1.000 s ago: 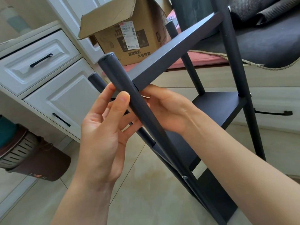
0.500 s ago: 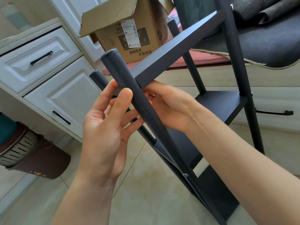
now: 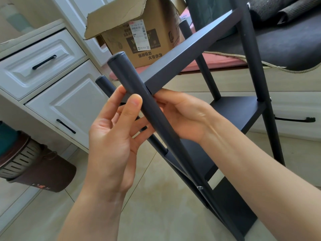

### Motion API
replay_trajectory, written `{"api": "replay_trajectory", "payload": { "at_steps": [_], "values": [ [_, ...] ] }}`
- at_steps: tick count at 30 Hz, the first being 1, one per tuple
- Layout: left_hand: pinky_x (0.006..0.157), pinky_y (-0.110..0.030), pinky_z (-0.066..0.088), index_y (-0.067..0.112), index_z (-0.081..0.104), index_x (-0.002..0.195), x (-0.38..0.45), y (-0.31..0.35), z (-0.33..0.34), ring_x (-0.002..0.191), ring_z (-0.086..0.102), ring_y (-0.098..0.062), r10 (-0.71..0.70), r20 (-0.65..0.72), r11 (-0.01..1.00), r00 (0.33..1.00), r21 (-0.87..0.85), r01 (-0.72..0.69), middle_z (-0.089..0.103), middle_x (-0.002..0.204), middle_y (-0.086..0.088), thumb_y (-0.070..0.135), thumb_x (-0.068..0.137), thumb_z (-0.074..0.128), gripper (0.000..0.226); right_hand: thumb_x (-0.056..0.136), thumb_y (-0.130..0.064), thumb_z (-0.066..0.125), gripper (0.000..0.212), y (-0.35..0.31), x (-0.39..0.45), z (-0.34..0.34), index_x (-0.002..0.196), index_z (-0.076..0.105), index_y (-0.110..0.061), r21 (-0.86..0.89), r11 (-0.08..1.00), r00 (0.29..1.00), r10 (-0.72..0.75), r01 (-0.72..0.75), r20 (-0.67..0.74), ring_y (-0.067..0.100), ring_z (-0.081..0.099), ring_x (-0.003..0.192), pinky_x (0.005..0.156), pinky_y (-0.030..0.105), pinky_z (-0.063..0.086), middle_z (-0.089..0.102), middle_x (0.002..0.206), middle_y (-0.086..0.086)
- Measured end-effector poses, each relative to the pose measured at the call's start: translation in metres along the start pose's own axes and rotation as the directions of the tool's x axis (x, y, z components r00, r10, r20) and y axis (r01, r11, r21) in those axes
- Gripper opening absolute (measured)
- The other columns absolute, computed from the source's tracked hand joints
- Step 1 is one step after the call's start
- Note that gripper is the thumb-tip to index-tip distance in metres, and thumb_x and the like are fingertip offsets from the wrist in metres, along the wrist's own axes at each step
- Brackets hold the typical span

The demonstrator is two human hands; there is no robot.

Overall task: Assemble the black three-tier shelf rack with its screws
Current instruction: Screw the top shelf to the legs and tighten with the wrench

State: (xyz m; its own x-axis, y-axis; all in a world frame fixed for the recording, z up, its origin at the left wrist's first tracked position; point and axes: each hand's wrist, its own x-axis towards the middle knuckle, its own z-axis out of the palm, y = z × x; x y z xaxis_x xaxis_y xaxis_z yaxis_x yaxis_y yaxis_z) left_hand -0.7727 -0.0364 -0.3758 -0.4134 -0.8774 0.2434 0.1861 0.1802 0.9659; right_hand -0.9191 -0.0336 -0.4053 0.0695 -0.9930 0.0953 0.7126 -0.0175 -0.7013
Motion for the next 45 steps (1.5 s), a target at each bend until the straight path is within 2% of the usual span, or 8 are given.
{"api": "replay_trajectory", "payload": {
  "at_steps": [5, 13, 23, 30, 36, 38, 41, 45],
  "values": [
    [0.076, -0.035, 0.061, 0.026, 0.068, 0.124, 0.002, -0.001, 0.0, 0.093, 0.075, -0.027, 0.001, -0.007, 1.0, 1.0, 0.005, -0.001, 0.076, 0.109, -0.003, 0.04, 0.071, 0.075, 0.055, 0.094, -0.026, 0.06, 0.015, -0.008, 0.001, -0.001, 0.085, 0.065, -0.015, -0.025, 0.997, 0.996, 0.078, -0.079, -0.039, 0.025, 0.042, 0.1, 0.079, 0.031, 0.052, 0.051, 0.085, 0.003],
    [0.077, -0.036, 0.06, 0.023, 0.066, 0.128, -0.001, -0.001, 0.001, 0.095, 0.074, -0.03, -0.002, -0.007, 1.0, 1.0, 0.003, 0.002, 0.072, 0.102, -0.002, 0.034, 0.08, 0.07, 0.049, 0.097, -0.019, 0.054, 0.016, -0.002, 0.0, 0.001, 0.098, 0.069, -0.013, 0.106, 0.994, 0.999, 0.029, -0.032, 0.037, 0.017, 0.068, 0.072, 0.062, 0.03, 0.057, 0.065, 0.082, 0.003],
    [0.074, -0.036, 0.061, 0.028, 0.073, 0.113, -0.005, 0.001, 0.01, 0.098, 0.074, -0.032, -0.016, 0.01, 0.999, 1.0, -0.031, 0.016, 0.074, 0.11, -0.009, 0.038, 0.065, 0.079, 0.05, 0.074, -0.032, 0.064, 0.042, -0.011, -0.012, 0.0, 0.111, 0.063, -0.013, -0.017, 0.997, 0.996, 0.082, -0.082, 0.022, 0.016, 0.065, 0.076, 0.07, 0.029, 0.057, 0.05, 0.104, 0.011],
    [0.072, -0.037, 0.062, 0.023, 0.073, 0.115, -0.012, 0.002, 0.021, 0.099, 0.075, -0.032, 0.004, 0.045, 0.999, 0.999, -0.054, -0.001, 0.076, 0.109, -0.008, 0.032, 0.067, 0.083, 0.049, 0.075, -0.033, 0.066, 0.028, -0.025, -0.036, -0.002, 0.095, 0.072, -0.015, -0.055, 0.988, 0.987, 0.136, -0.141, -0.083, 0.015, 0.058, 0.075, 0.059, 0.025, 0.056, 0.057, 0.093, 0.004],
    [0.068, -0.033, 0.063, 0.031, 0.079, 0.098, -0.021, 0.004, 0.037, 0.087, 0.078, -0.026, 0.068, 0.063, 0.996, 0.996, -0.065, -0.064, 0.078, 0.098, -0.001, 0.033, 0.064, 0.081, 0.034, 0.088, -0.032, 0.061, 0.038, -0.033, -0.064, -0.003, 0.12, 0.067, -0.015, -0.088, 0.991, 0.986, 0.087, -0.1, -0.14, 0.021, 0.06, 0.099, 0.091, 0.037, 0.052, 0.054, 0.108, 0.005],
    [0.067, -0.03, 0.062, 0.037, 0.081, 0.091, -0.024, 0.006, 0.043, 0.085, 0.078, -0.024, 0.085, 0.073, 0.995, 0.994, -0.066, -0.081, 0.078, 0.092, 0.001, 0.034, 0.063, 0.081, 0.028, 0.091, -0.029, 0.058, 0.044, -0.04, -0.078, -0.003, 0.132, 0.062, -0.014, -0.133, 0.986, 0.984, 0.077, -0.099, -0.159, 0.021, 0.062, 0.098, 0.091, 0.039, 0.051, 0.061, 0.109, 0.004],
    [0.066, -0.029, 0.062, 0.039, 0.081, 0.088, -0.03, 0.008, 0.055, 0.082, 0.078, -0.023, 0.09, 0.078, 0.992, 0.993, -0.097, -0.082, 0.077, 0.086, 0.001, 0.031, 0.065, 0.081, 0.024, 0.087, -0.019, 0.056, 0.033, -0.059, -0.1, 0.004, 0.119, 0.064, -0.015, -0.182, 0.975, 0.977, 0.093, -0.129, -0.194, 0.02, 0.066, 0.088, 0.079, 0.035, 0.056, 0.066, 0.099, 0.004],
    [0.068, -0.029, 0.063, 0.035, 0.08, 0.092, -0.04, 0.011, 0.072, 0.083, 0.077, -0.024, 0.08, 0.07, 0.99, 0.994, -0.118, -0.072, 0.077, 0.086, -0.002, 0.026, 0.07, 0.083, 0.024, 0.076, -0.02, 0.057, 0.017, -0.086, -0.13, 0.02, 0.091, 0.062, -0.014, -0.249, 0.947, 0.949, 0.128, -0.203, -0.288, 0.021, 0.067, 0.087, 0.087, 0.036, 0.055, 0.069, 0.093, 0.005]
  ]
}}
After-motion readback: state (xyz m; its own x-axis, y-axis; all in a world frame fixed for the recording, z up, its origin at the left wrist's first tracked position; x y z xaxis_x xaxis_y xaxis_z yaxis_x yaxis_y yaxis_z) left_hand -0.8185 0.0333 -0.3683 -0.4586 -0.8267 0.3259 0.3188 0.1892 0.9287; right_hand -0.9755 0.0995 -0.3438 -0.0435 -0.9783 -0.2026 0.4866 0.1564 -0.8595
